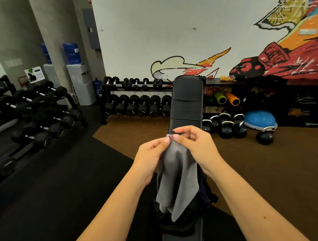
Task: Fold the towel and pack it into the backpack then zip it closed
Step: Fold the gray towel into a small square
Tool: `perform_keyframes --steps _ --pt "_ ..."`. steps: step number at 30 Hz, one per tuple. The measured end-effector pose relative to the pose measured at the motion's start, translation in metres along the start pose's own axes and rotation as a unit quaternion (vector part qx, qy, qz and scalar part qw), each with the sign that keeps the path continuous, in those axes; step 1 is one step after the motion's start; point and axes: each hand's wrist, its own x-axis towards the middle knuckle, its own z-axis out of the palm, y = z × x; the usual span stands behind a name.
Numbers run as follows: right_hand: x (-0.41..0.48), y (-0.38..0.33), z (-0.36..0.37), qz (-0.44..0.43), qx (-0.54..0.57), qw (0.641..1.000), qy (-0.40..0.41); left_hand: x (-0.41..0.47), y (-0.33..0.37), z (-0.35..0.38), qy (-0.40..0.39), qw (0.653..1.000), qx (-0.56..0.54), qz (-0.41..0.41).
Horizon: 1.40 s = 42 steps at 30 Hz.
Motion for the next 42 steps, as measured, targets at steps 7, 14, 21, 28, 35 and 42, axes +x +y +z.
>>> perform_keyframes --steps 7,14,21,28,35,42 --pt "-0.003 0.012 -0.022 0.031 -0.061 0.985 -0.157 0.015 0.022 -0.025 0.067 0.989 0.116 0.065" --pt "-0.01 0.039 -0.033 0.003 -0.316 0.912 -0.262 0.023 0.053 -0.06 0.128 0.97 0.159 0.13" --pt "0.006 0.018 -0.051 -0.191 -0.399 0.882 -0.164 0.027 0.037 -0.088 0.152 0.968 0.158 0.124" --pt "0.014 0.001 -0.061 -0.27 -0.381 0.879 -0.094 0.029 0.021 -0.098 0.166 0.971 0.143 0.096" --pt "0.002 -0.023 -0.057 -0.252 -0.28 0.921 -0.103 0.033 0.019 -0.098 0.166 0.974 0.126 0.085" --pt "-0.009 -0.051 -0.046 -0.195 -0.198 0.946 -0.167 0.037 0.019 -0.091 0.192 0.97 0.115 0.09"
